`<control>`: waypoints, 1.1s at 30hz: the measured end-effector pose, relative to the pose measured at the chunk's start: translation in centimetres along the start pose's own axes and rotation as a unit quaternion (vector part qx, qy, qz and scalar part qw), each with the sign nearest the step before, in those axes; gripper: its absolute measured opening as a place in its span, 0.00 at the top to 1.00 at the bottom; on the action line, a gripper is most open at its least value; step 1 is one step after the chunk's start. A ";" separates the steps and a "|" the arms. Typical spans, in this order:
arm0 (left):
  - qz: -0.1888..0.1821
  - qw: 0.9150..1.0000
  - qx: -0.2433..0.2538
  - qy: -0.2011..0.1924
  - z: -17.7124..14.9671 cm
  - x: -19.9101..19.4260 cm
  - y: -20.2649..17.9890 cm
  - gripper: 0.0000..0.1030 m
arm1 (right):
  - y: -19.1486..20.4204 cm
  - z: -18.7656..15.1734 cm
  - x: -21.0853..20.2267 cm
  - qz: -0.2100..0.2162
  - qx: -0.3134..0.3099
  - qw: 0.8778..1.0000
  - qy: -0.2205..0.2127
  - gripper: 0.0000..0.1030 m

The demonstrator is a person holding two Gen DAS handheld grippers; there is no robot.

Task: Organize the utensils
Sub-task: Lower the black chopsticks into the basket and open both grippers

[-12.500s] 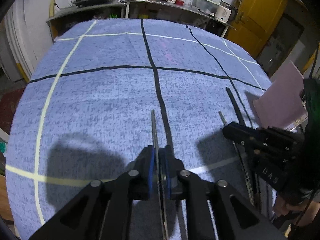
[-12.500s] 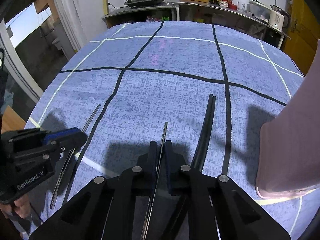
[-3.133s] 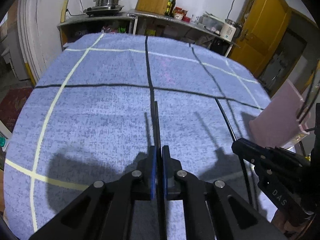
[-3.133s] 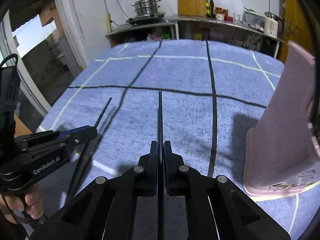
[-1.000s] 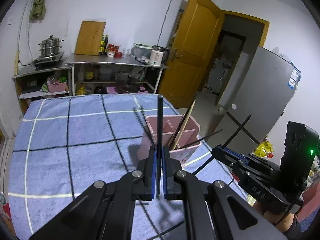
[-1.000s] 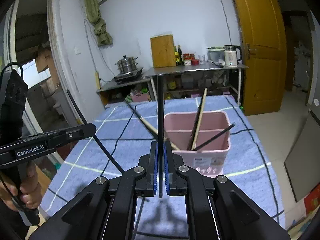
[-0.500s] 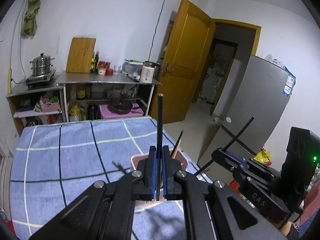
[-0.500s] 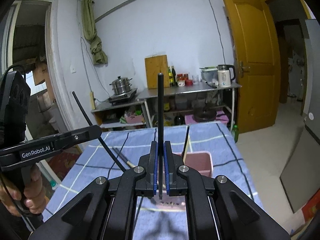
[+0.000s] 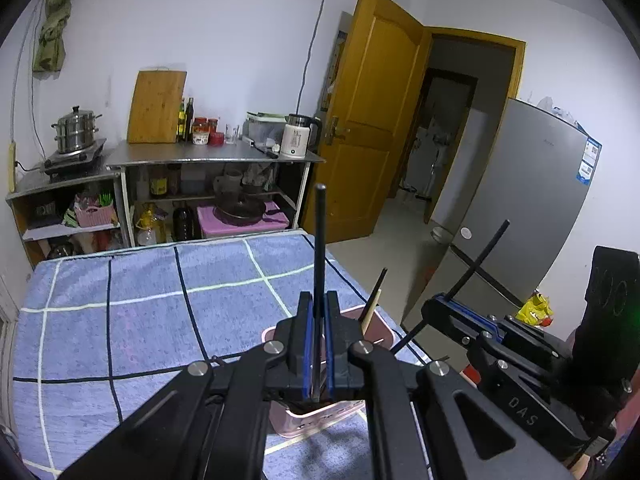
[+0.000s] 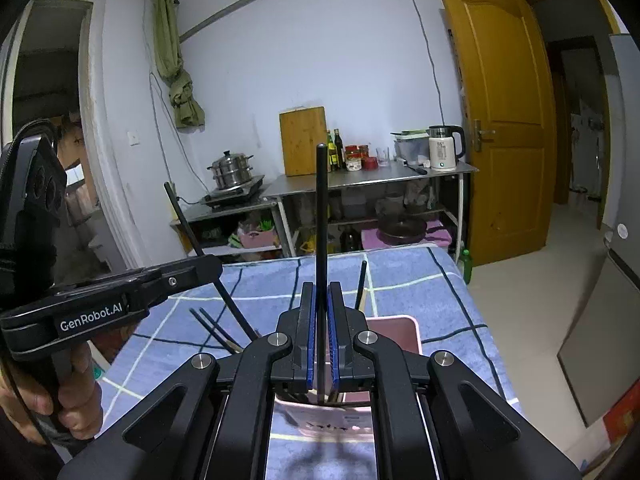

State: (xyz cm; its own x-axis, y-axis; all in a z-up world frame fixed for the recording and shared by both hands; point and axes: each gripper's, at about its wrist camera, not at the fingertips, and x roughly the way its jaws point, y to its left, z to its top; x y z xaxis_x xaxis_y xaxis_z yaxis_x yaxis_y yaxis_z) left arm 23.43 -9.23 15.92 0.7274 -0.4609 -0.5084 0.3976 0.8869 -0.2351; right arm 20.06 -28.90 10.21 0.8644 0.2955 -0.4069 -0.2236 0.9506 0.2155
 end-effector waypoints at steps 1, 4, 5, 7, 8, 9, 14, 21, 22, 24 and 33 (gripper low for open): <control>0.001 1.000 0.001 0.001 -0.1 0.3 0.1 0.95 | 0.0 -0.1 0.3 -0.002 -0.002 1.000 0.001 0.95; -0.001 1.000 0.000 0.006 -0.5 0.9 0.3 0.95 | -0.1 -0.4 1.0 -0.003 -0.002 1.000 0.006 0.95; -0.001 1.000 0.000 0.008 -0.7 1.1 0.3 0.95 | -0.1 -0.5 1.3 -0.004 -0.003 1.000 0.007 0.95; -0.001 1.000 0.000 0.011 -1.1 1.5 0.4 0.95 | -0.1 -0.8 1.6 -0.003 -0.004 1.000 0.009 0.95; -0.002 1.000 -0.001 0.014 -1.2 1.6 0.5 0.95 | -0.1 -1.1 1.8 0.000 -0.004 1.000 0.012 0.95; -0.002 1.000 -0.001 0.015 -1.5 1.8 0.5 0.95 | 0.0 -1.3 1.9 0.000 -0.005 1.000 0.014 0.95; -0.003 1.000 -0.002 0.028 -2.4 2.6 1.0 0.95 | 0.1 -2.4 2.7 -0.003 -0.009 1.000 0.029 0.95; -0.002 0.999 0.001 0.039 -3.4 3.5 1.1 0.94 | -0.1 -4.0 3.8 -0.006 -0.008 0.999 0.051 0.95; -0.002 0.999 0.000 0.042 -3.5 3.6 1.2 0.94 | -0.2 -4.1 4.0 -0.006 -0.008 0.998 0.055 0.95; 0.000 0.999 0.001 0.048 -3.8 3.9 1.3 0.94 | -0.2 -4.5 4.3 -0.006 -0.008 0.998 0.062 0.95; 0.005 0.999 -0.005 0.038 -3.9 2.9 2.1 0.92 | -0.4 -4.2 3.3 -0.001 -0.001 0.998 0.056 0.94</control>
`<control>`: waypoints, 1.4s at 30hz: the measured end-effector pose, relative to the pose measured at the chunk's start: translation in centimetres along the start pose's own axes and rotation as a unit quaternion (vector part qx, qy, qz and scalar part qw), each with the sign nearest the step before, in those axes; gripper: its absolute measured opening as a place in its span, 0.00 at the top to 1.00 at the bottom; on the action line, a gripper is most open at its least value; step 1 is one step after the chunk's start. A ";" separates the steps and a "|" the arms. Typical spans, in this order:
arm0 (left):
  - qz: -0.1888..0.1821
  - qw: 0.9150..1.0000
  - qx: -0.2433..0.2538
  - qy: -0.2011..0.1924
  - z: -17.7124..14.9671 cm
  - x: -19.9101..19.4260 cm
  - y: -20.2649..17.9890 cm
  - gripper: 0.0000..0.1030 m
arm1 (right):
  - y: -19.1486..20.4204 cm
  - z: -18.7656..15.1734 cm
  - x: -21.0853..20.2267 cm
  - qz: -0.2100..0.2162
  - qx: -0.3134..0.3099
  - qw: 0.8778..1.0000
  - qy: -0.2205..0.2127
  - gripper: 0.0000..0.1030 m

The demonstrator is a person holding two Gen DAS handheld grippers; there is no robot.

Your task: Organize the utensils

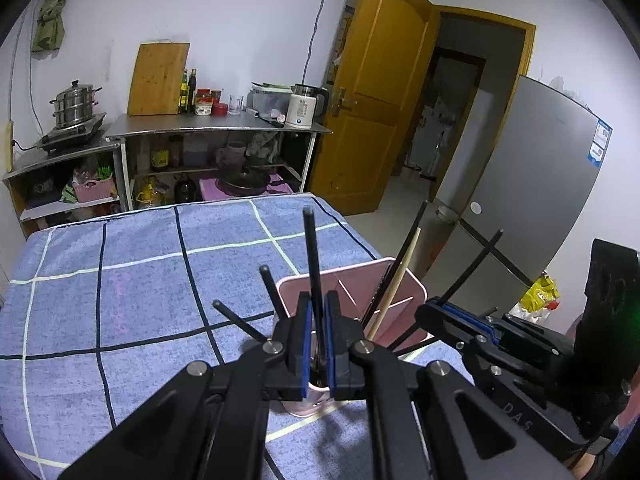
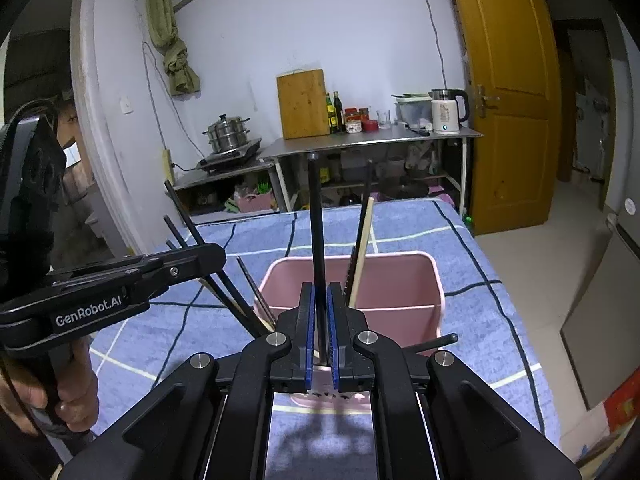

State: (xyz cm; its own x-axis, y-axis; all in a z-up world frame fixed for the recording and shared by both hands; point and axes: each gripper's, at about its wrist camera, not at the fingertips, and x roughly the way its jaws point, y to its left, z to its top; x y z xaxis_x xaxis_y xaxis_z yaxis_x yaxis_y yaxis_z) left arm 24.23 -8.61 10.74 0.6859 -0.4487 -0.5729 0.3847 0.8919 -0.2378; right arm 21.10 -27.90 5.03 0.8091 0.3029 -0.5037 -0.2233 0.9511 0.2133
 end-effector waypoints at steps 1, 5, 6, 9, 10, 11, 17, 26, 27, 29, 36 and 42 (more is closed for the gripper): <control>0.000 1.000 0.000 -0.002 0.0 -0.2 0.0 0.92 | 0.1 0.1 -0.3 -0.002 -0.003 1.000 -0.004 0.93; -0.001 1.000 0.000 -0.012 0.0 -1.4 -0.2 0.86 | 0.5 0.5 -1.5 -0.007 -0.010 1.000 -0.014 0.90; -0.001 1.000 0.001 -0.016 0.0 -1.8 -0.4 0.85 | 0.6 0.5 -1.8 -0.009 -0.011 1.000 -0.017 0.88; 0.001 1.000 0.006 -0.026 0.1 -2.9 -0.8 0.82 | 0.6 0.6 -3.0 -0.013 -0.012 1.000 -0.026 0.83; 0.001 1.000 0.007 -0.029 0.1 -3.3 -0.8 0.81 | 0.7 0.6 -3.4 -0.015 -0.012 0.999 -0.029 0.83; 0.001 0.999 0.007 -0.032 0.1 -3.6 -0.9 0.80 | 0.7 0.6 -3.7 -0.015 -0.012 0.999 -0.031 0.83; 0.002 0.999 0.004 -0.048 -0.4 -5.7 -0.9 0.76 | 0.9 0.3 -6.0 -0.019 -0.008 0.999 -0.044 0.82; 0.013 0.998 0.006 -0.068 -2.9 -7.8 -1.2 0.65 | 1.5 -1.5 -8.4 -0.029 -0.003 0.998 -0.060 0.79; 0.013 0.997 0.006 -0.070 -3.2 -7.9 -1.3 0.63 | 1.6 -1.9 -8.6 -0.030 -0.005 0.998 -0.060 0.79; 0.016 0.997 0.007 -0.073 -4.2 -8.2 -1.4 0.60 | 2.0 -2.6 -8.9 -0.032 -0.010 0.998 -0.060 0.78; 0.023 0.997 0.013 -0.074 -7.6 -8.1 -1.4 0.55 | 3.1 -5.0 -9.7 -0.033 -0.031 0.997 -0.059 0.78; 0.041 0.996 0.011 -0.083 -10.0 -8.5 -1.1 0.54 | 3.9 -7.0 -9.7 -0.033 -0.043 0.997 -0.058 0.74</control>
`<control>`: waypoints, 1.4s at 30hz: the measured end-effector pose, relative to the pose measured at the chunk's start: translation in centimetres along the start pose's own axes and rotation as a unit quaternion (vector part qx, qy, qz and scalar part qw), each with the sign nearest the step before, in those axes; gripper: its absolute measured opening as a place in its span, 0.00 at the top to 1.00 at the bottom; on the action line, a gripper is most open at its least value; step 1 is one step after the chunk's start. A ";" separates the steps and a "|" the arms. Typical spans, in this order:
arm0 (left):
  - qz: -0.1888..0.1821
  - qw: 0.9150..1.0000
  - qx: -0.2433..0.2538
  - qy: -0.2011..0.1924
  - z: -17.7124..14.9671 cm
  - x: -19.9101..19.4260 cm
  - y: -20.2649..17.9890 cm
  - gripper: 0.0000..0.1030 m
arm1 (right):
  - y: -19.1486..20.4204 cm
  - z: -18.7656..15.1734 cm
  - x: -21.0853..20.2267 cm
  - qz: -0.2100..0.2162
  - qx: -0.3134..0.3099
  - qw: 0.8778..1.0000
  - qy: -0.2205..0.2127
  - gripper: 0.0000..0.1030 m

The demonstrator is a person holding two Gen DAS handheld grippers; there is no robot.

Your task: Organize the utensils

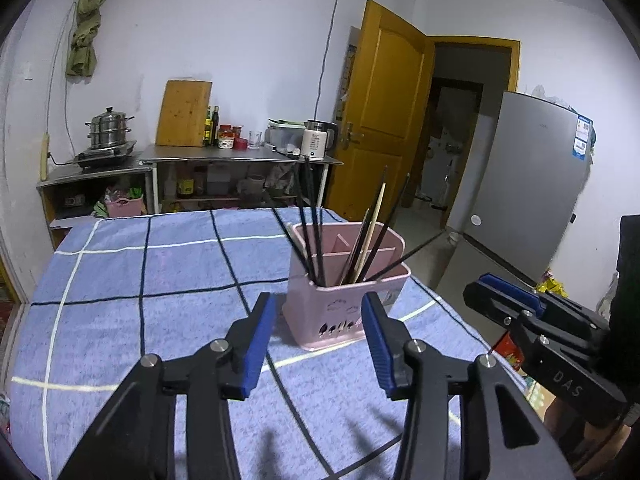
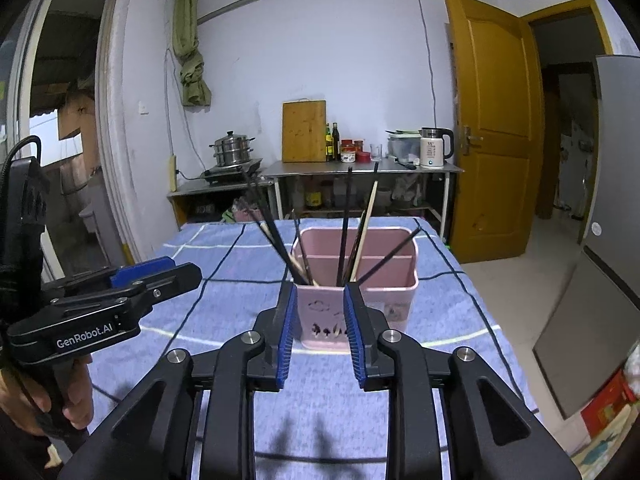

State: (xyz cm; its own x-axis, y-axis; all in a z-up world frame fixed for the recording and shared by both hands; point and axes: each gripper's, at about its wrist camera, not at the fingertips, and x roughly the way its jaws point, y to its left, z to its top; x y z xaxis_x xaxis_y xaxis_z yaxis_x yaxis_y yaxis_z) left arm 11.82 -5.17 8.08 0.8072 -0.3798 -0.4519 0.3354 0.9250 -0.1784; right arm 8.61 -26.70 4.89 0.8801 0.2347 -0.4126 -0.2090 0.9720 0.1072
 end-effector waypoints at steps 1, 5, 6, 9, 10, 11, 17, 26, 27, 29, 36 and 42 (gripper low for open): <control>0.004 1.000 0.002 -0.003 -0.4 -0.2 0.0 0.54 | 0.0 -0.4 -0.1 -0.001 0.001 1.000 -0.002 0.74; 0.014 1.000 -0.002 -0.008 -1.9 -0.8 0.3 0.54 | -0.1 -1.9 -0.2 -0.005 0.015 1.000 -0.001 0.74; 0.018 1.000 -0.002 -0.009 -2.3 -0.9 0.3 0.54 | -0.1 -2.3 -0.3 -0.007 0.018 1.000 -0.002 0.74; 0.024 1.000 0.002 -0.011 -3.4 -1.1 0.3 0.54 | 0.0 -3.3 -0.6 -0.015 0.014 1.000 -0.007 0.74; 0.027 1.000 0.004 -0.011 -3.7 -1.2 0.3 0.54 | 0.0 -3.7 -0.6 -0.017 0.014 1.000 -0.007 0.74; 0.028 1.000 0.005 -0.011 -4.1 -1.3 0.3 0.54 | 0.0 -3.9 -0.7 -0.018 0.014 1.000 -0.007 0.74; 0.037 0.999 0.008 -0.012 -5.5 -1.5 0.3 0.54 | 0.1 -5.2 -0.9 -0.023 0.016 1.000 -0.008 0.74; 0.046 0.999 0.007 -0.015 -5.8 -1.4 0.4 0.54 | 0.2 -5.9 -1.0 -0.024 0.014 1.000 -0.004 0.74; 0.047 0.999 0.007 -0.016 -5.7 -1.4 0.4 0.54 | 0.2 -5.9 -1.0 -0.024 0.014 1.000 -0.004 0.74; 0.050 0.999 0.006 -0.017 -5.7 -1.5 0.6 0.54 | 0.2 -5.9 -1.0 -0.025 0.014 1.000 -0.004 0.74; 0.054 0.998 0.004 -0.021 -5.7 -1.6 0.5 0.54 | 0.2 -5.8 -1.1 -0.028 0.015 0.999 -0.003 0.74; 0.055 0.998 0.005 -0.022 -5.7 -1.7 0.4 0.54 | 0.1 -5.8 -1.2 -0.029 0.015 0.999 -0.005 0.74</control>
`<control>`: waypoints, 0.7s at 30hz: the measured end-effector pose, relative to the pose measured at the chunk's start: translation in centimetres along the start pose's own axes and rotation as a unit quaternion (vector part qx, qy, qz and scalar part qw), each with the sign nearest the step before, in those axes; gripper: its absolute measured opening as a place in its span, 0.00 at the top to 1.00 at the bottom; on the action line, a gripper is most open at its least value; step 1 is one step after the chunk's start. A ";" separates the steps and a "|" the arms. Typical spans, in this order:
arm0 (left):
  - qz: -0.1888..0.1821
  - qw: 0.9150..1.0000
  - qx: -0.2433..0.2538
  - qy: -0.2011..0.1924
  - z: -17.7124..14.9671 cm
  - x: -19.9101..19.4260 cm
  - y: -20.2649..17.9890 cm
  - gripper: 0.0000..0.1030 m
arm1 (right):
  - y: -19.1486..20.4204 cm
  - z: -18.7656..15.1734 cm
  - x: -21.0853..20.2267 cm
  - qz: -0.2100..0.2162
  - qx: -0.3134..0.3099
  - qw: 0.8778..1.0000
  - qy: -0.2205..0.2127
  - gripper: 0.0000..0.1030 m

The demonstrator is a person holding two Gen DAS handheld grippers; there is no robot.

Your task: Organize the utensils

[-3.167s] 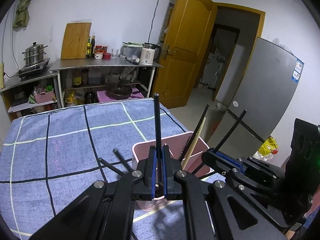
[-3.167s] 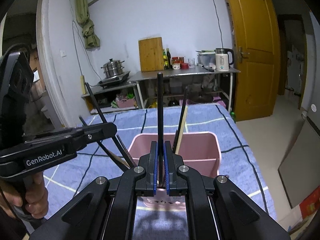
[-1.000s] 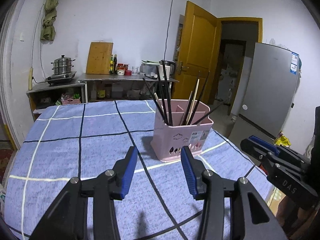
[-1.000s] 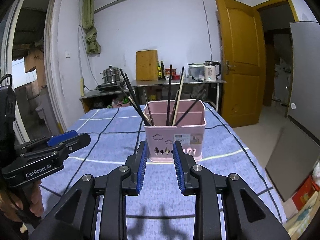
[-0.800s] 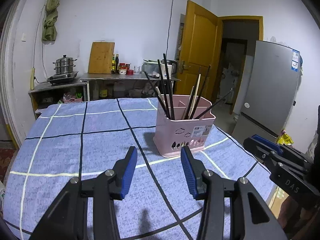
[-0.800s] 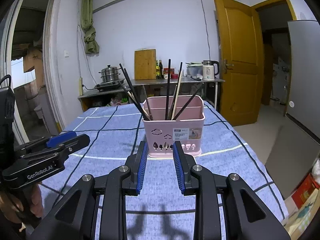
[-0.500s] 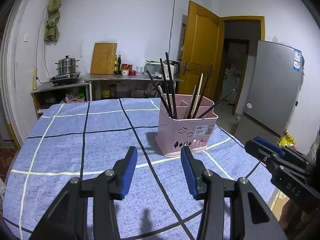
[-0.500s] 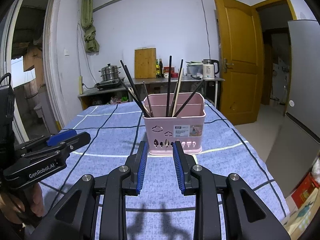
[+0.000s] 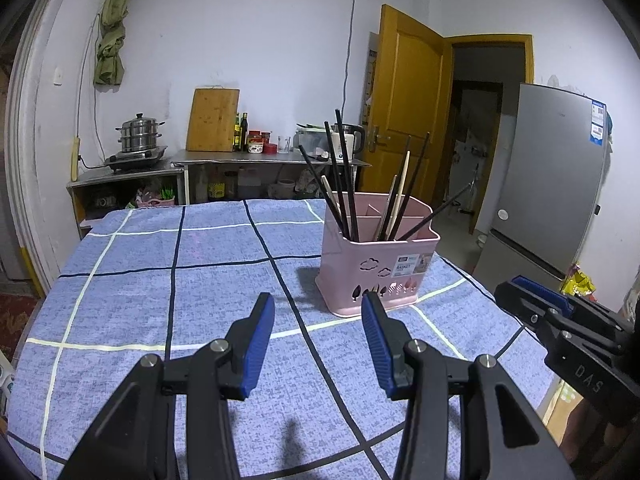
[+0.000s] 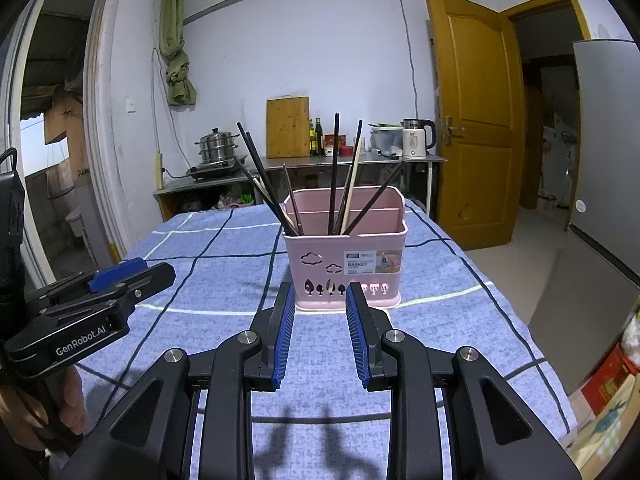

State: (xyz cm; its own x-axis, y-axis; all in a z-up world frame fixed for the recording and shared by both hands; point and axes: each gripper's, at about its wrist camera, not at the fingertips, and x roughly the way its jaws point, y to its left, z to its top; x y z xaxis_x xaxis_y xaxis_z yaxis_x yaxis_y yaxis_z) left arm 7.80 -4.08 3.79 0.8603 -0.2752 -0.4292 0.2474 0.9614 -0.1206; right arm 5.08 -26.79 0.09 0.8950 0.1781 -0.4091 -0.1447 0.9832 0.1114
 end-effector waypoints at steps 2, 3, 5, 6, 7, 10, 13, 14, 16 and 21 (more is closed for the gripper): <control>0.001 1.000 0.001 0.000 0.0 -0.1 0.0 0.54 | 0.0 0.0 0.0 0.000 0.000 1.000 0.001 0.74; 0.001 1.000 0.001 -0.001 0.1 -0.1 -0.1 0.54 | 0.1 0.0 0.0 -0.001 0.000 1.000 0.000 0.74; 0.000 1.000 0.001 -0.001 0.0 -0.2 0.0 0.54 | 0.1 0.0 0.0 0.000 0.000 1.000 0.000 0.74; 0.000 1.000 0.002 -0.001 0.0 -0.2 -0.1 0.54 | 0.1 0.0 0.0 0.000 0.000 1.000 0.000 0.74; 0.001 1.000 0.003 -0.002 0.0 -0.3 -0.1 0.54 | 0.1 0.0 -0.1 0.000 -0.001 1.000 0.000 0.74; -0.001 1.000 0.002 -0.002 0.1 -0.3 0.0 0.54 | 0.2 -0.1 -0.2 0.000 -0.001 1.000 0.000 0.74; 0.000 1.000 0.002 -0.002 0.1 -0.3 0.0 0.54 | 0.2 -0.1 -0.2 0.001 -0.001 1.000 0.000 0.74; 0.000 1.000 0.002 -0.002 0.1 -0.2 -0.1 0.54 | 0.3 -0.1 -0.2 0.001 -0.001 1.000 0.000 0.74; 0.001 1.000 0.002 -0.002 0.1 -0.3 -0.1 0.54 | 0.3 -0.1 -0.2 0.001 -0.001 1.000 0.000 0.74; -0.001 1.000 0.004 -0.001 0.1 -0.3 -0.2 0.54 | 0.3 -0.2 -0.2 0.002 -0.001 1.000 0.001 0.74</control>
State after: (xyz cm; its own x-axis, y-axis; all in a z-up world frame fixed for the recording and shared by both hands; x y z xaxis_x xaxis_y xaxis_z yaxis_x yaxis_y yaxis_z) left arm 7.56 -4.20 4.05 0.8608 -0.2768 -0.4270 0.2520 0.9609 -0.1149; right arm 4.82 -26.51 0.03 0.8938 0.1814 -0.4102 -0.1488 0.9827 0.1102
